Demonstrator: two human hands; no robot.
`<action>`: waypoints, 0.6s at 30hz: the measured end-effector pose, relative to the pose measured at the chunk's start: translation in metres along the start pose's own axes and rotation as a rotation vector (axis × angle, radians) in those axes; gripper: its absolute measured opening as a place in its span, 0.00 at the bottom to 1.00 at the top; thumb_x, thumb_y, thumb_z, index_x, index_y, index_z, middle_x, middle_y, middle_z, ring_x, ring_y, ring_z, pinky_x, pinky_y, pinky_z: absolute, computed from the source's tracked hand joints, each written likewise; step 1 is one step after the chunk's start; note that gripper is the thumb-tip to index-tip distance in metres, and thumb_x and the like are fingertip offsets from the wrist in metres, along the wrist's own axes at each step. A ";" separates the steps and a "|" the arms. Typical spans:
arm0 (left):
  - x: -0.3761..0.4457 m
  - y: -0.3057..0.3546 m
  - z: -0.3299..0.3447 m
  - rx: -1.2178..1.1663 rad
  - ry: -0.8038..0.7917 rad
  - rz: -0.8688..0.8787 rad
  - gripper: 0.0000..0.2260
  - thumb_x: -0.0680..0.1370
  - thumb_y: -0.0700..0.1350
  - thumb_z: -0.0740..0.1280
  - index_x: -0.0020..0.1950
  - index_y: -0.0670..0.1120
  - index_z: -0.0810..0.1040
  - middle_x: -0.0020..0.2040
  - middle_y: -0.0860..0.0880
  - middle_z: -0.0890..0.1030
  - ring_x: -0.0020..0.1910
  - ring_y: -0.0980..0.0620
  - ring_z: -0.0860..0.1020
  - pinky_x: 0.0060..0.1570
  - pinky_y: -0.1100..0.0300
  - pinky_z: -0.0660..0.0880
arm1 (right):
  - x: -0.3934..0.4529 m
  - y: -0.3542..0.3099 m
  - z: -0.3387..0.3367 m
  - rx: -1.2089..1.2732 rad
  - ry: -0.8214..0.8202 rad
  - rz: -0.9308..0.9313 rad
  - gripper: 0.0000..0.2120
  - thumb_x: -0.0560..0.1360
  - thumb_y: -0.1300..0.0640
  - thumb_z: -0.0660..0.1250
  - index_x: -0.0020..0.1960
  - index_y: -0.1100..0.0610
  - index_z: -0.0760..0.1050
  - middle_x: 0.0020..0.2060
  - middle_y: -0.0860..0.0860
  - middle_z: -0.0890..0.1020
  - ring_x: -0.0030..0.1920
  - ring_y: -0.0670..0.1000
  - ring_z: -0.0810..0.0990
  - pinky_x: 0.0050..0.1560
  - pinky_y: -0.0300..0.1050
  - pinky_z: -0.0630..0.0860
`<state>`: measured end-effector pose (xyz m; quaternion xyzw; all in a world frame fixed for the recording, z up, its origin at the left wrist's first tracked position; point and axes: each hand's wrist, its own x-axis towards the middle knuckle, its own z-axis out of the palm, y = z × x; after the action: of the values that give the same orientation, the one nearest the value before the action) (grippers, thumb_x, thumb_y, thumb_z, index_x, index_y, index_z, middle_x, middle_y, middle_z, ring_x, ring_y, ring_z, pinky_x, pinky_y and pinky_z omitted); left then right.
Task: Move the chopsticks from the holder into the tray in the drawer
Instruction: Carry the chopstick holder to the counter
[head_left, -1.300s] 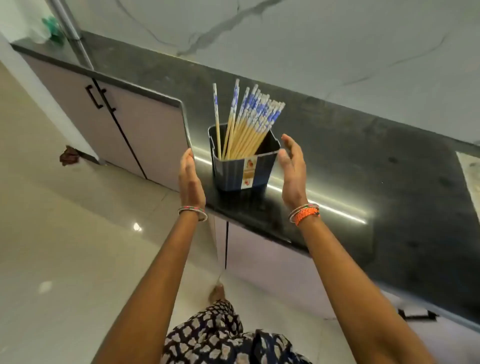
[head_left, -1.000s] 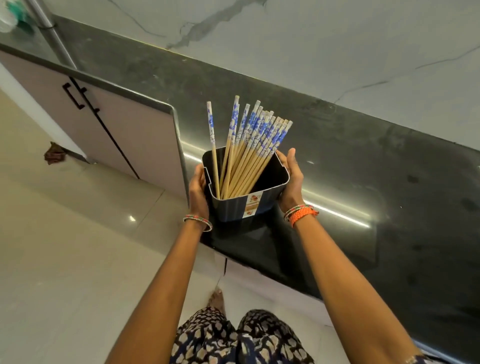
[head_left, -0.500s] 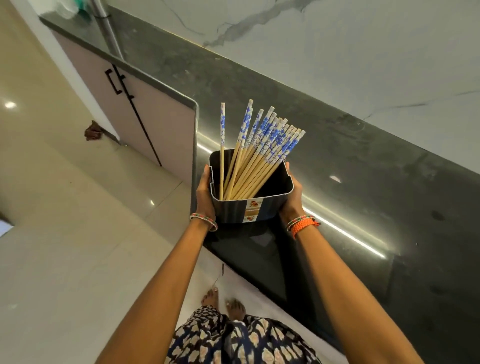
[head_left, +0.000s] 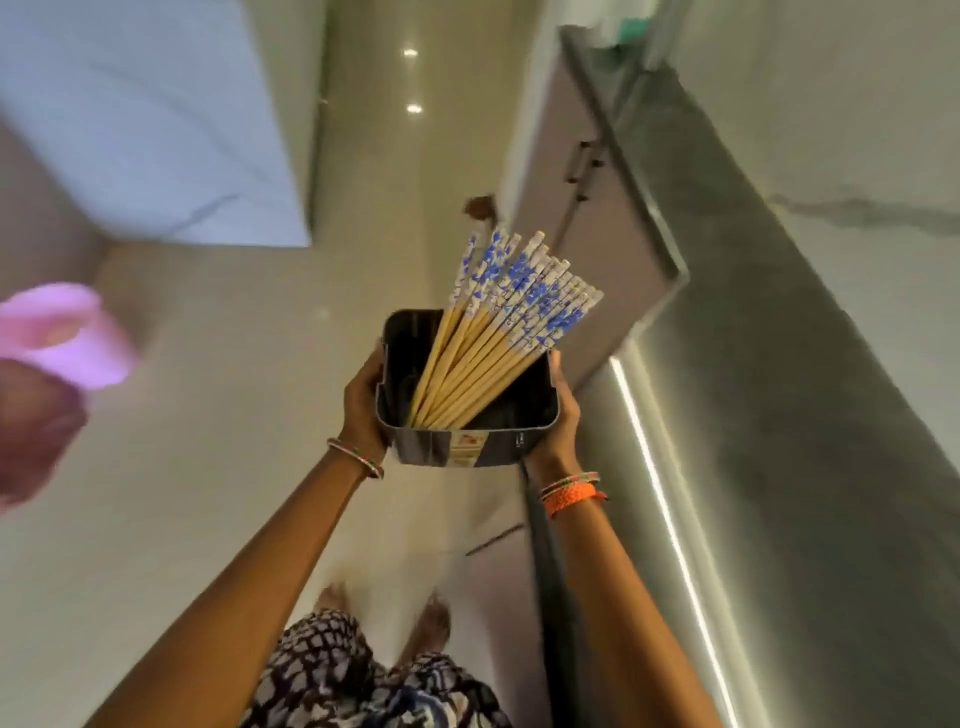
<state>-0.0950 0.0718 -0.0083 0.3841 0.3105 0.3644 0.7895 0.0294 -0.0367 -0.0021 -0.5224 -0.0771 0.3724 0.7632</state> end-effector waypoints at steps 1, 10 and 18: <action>-0.006 0.016 -0.019 -0.064 0.031 0.015 0.30 0.82 0.40 0.46 0.34 0.53 0.85 0.31 0.57 0.85 0.35 0.62 0.82 0.35 0.69 0.79 | 0.001 0.013 0.022 -0.014 -0.084 0.019 0.17 0.77 0.48 0.59 0.57 0.55 0.79 0.57 0.55 0.82 0.58 0.53 0.79 0.68 0.56 0.71; -0.111 0.119 -0.214 -0.373 0.542 0.307 0.29 0.81 0.46 0.48 0.32 0.48 0.85 0.32 0.54 0.85 0.34 0.59 0.83 0.34 0.68 0.78 | -0.065 0.145 0.230 -0.101 -0.636 0.393 0.21 0.81 0.50 0.53 0.45 0.50 0.85 0.42 0.47 0.86 0.46 0.48 0.84 0.48 0.42 0.80; -0.273 0.166 -0.366 -0.278 1.057 0.606 0.16 0.81 0.44 0.51 0.42 0.45 0.76 0.30 0.55 0.83 0.33 0.60 0.80 0.38 0.66 0.78 | -0.217 0.282 0.372 -0.150 -1.038 0.714 0.27 0.82 0.55 0.49 0.41 0.49 0.86 0.40 0.43 0.87 0.43 0.42 0.85 0.45 0.38 0.80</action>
<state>-0.5808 0.0618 -0.0005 0.1168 0.4862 0.7498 0.4333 -0.4505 0.1474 -0.0195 -0.3191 -0.2840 0.8026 0.4164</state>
